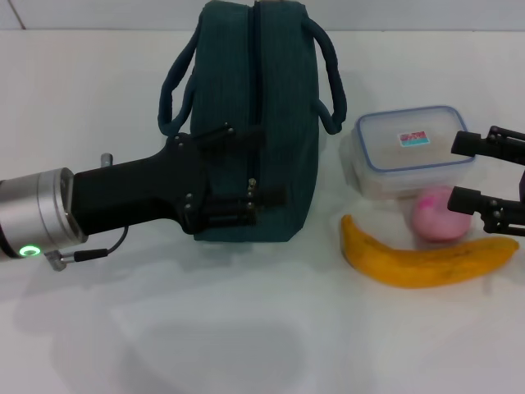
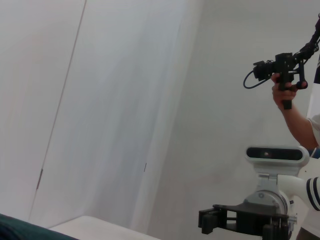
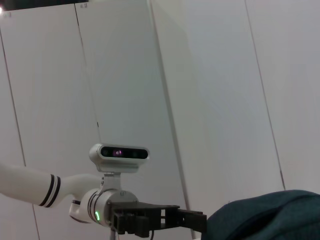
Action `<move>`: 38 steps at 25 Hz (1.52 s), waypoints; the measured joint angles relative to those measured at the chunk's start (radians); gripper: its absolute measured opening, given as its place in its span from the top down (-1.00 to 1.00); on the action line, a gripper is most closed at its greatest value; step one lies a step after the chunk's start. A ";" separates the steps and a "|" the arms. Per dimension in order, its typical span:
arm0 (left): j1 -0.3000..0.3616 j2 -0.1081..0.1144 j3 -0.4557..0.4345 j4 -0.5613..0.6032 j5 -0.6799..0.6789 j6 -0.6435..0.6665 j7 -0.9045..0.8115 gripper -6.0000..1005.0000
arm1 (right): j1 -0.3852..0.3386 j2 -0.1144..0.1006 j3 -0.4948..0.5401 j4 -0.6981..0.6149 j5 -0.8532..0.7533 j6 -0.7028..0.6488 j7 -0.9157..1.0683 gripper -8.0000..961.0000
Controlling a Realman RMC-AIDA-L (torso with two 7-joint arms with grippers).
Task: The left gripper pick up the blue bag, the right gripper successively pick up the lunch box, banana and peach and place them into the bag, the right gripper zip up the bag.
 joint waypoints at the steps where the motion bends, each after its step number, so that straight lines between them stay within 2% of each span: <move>1: 0.000 0.000 0.000 0.000 0.000 0.000 0.000 -0.77 | 0.000 0.000 0.000 0.000 0.000 0.000 0.000 -0.57; 14: 0.001 -0.001 0.000 0.000 -0.003 0.002 0.000 -0.72 | 0.000 0.002 0.000 0.000 -0.013 0.004 0.000 -0.57; 19: -0.001 0.001 -0.033 0.015 -0.089 -0.001 -0.059 -0.70 | 0.000 0.004 0.000 0.000 -0.015 0.008 0.000 -0.57; 23: -0.020 0.021 -0.143 0.102 -0.062 -0.020 -0.248 -0.69 | -0.005 0.004 0.000 0.005 -0.027 0.011 -0.002 -0.57; 27: -0.051 0.058 -0.178 0.235 0.030 -0.087 -0.482 -0.68 | -0.018 0.004 0.003 0.016 -0.029 0.018 -0.019 -0.57; 32: -0.109 0.106 -0.180 0.427 0.299 -0.136 -0.902 -0.66 | -0.026 -0.003 0.008 0.053 -0.029 0.038 -0.043 -0.57; 34: -0.135 0.114 -0.179 0.495 0.388 -0.132 -1.039 -0.65 | -0.027 -0.007 0.011 0.074 -0.029 0.041 -0.061 -0.57; 38: -0.165 0.114 -0.177 0.574 0.462 -0.130 -1.155 -0.64 | -0.031 -0.008 0.013 0.095 -0.029 0.061 -0.087 -0.57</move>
